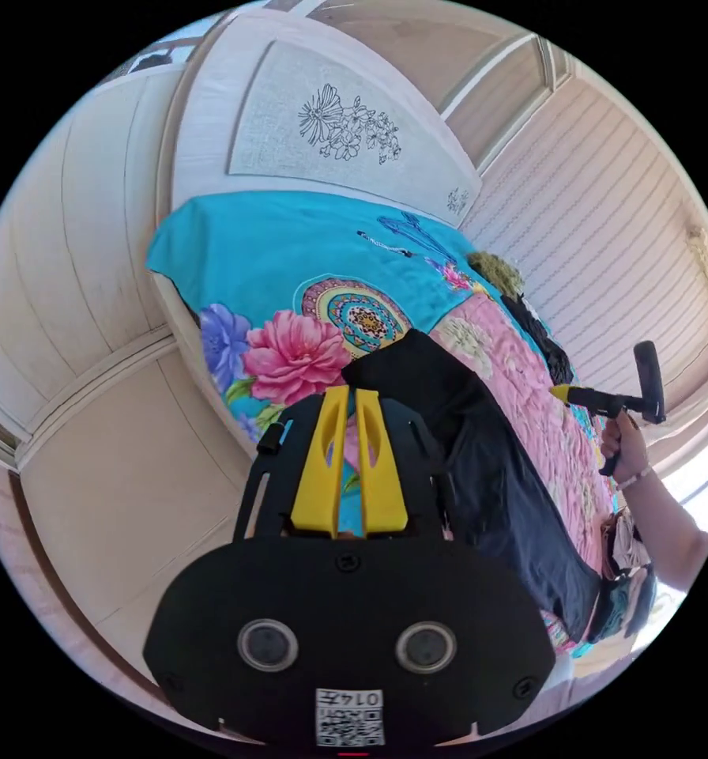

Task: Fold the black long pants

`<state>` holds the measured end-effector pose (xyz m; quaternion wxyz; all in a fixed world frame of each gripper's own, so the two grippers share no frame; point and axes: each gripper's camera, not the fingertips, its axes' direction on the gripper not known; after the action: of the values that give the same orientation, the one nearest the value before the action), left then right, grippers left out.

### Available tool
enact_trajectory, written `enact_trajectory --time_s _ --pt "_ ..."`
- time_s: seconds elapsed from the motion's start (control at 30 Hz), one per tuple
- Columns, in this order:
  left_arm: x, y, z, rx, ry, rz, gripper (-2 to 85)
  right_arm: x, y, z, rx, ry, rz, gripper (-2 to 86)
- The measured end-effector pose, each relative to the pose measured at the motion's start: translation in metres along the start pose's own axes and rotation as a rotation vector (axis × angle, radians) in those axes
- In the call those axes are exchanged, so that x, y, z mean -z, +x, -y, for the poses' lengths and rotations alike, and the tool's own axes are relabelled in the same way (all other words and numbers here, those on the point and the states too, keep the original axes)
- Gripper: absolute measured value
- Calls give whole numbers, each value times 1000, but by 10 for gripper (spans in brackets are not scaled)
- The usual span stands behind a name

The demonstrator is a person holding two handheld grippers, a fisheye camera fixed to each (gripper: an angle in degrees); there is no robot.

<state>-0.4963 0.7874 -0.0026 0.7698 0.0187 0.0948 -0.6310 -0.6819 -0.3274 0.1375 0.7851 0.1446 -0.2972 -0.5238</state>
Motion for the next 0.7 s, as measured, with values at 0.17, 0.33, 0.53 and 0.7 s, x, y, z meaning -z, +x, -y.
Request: enact_trajectory --time_s 0.17,0.33,0.53,0.7 --pt "45 68 -86 -360 23 -47 -9 57 21 -232 -211 -103 -345 0" --pt "23 193 -172 -692 -160 -269 -10 84 -4 -379 -452 -131 -350 -2" --pt "-25 334 -269 -923 -322 -493 -10 103 -11 -402 -458 -48 -345 8" --pt "-63 402 -306 -1095 -345 -405 -10 128 18 -399 -474 20 -291 45"
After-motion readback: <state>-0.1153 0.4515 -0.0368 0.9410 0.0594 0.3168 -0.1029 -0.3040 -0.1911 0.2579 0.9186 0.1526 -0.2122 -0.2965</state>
